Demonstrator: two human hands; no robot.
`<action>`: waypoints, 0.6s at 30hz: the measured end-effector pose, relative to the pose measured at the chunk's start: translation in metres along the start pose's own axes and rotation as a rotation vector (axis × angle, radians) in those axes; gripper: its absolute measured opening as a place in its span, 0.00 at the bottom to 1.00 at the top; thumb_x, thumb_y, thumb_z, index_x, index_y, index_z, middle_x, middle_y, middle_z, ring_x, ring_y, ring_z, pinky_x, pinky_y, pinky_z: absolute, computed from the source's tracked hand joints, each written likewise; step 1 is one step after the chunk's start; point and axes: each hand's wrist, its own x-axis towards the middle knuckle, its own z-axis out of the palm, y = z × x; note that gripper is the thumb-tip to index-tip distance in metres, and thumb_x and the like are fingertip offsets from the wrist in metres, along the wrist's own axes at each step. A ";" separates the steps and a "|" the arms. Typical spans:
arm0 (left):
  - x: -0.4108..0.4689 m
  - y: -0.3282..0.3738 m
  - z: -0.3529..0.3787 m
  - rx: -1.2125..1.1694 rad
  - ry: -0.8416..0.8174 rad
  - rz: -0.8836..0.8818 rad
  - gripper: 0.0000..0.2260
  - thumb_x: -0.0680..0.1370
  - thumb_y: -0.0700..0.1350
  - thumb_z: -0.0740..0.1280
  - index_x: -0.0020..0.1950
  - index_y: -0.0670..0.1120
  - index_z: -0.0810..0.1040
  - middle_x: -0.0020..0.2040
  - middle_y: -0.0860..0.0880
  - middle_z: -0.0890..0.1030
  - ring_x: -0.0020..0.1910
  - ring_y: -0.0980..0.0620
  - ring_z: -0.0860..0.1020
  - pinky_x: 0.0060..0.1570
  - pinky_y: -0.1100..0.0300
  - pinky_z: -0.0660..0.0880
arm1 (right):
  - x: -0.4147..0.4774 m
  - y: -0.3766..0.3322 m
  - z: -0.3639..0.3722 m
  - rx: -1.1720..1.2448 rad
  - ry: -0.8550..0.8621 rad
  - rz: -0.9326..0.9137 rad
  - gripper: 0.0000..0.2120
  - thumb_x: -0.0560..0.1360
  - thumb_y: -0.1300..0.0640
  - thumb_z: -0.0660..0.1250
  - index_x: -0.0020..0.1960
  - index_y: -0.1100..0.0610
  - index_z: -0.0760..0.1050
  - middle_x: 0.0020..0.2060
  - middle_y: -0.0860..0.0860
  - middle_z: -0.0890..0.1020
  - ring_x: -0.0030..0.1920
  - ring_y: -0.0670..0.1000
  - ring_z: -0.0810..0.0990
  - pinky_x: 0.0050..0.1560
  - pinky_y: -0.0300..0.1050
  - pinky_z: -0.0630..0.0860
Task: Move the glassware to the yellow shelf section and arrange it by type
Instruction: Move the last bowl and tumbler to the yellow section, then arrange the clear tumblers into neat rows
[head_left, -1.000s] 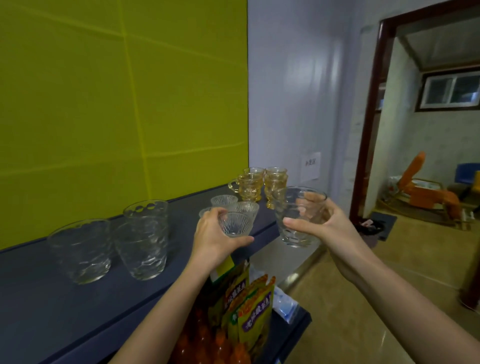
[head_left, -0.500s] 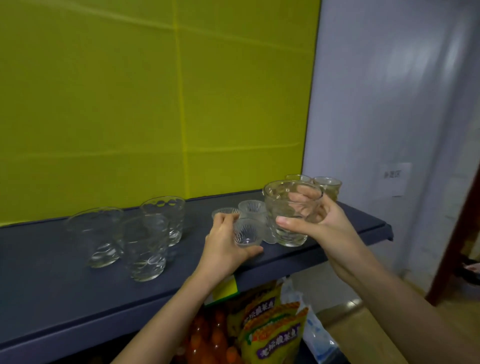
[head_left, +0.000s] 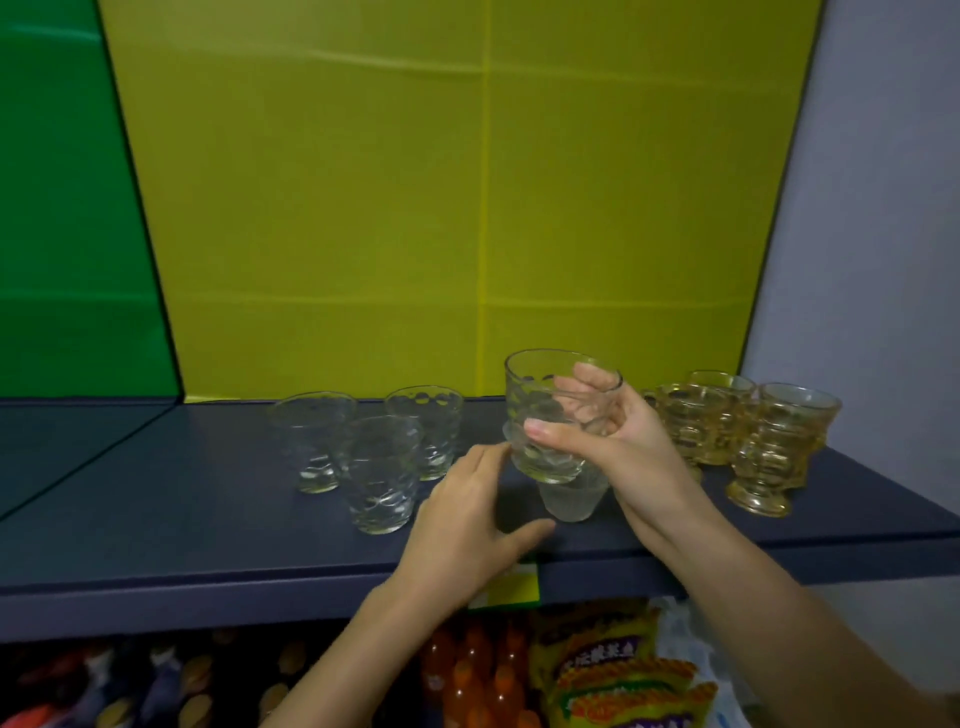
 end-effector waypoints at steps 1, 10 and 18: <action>-0.007 -0.003 -0.009 0.010 0.028 0.003 0.27 0.67 0.57 0.70 0.62 0.48 0.70 0.57 0.51 0.76 0.57 0.53 0.74 0.53 0.63 0.68 | 0.003 0.004 0.007 0.013 -0.013 0.006 0.34 0.61 0.68 0.75 0.63 0.58 0.67 0.58 0.52 0.76 0.56 0.45 0.77 0.58 0.39 0.74; -0.057 -0.032 -0.089 0.109 0.254 -0.132 0.15 0.67 0.61 0.63 0.45 0.53 0.77 0.40 0.61 0.80 0.37 0.59 0.79 0.39 0.55 0.77 | 0.006 0.040 0.049 -0.033 -0.096 0.015 0.34 0.60 0.66 0.77 0.60 0.53 0.65 0.55 0.48 0.74 0.54 0.45 0.74 0.56 0.36 0.71; -0.080 -0.060 -0.114 0.143 0.321 -0.257 0.11 0.67 0.60 0.65 0.43 0.54 0.77 0.40 0.58 0.80 0.38 0.61 0.78 0.36 0.66 0.74 | 0.005 0.056 0.057 -0.227 -0.127 0.078 0.36 0.59 0.55 0.79 0.60 0.49 0.63 0.58 0.47 0.74 0.59 0.46 0.73 0.63 0.45 0.69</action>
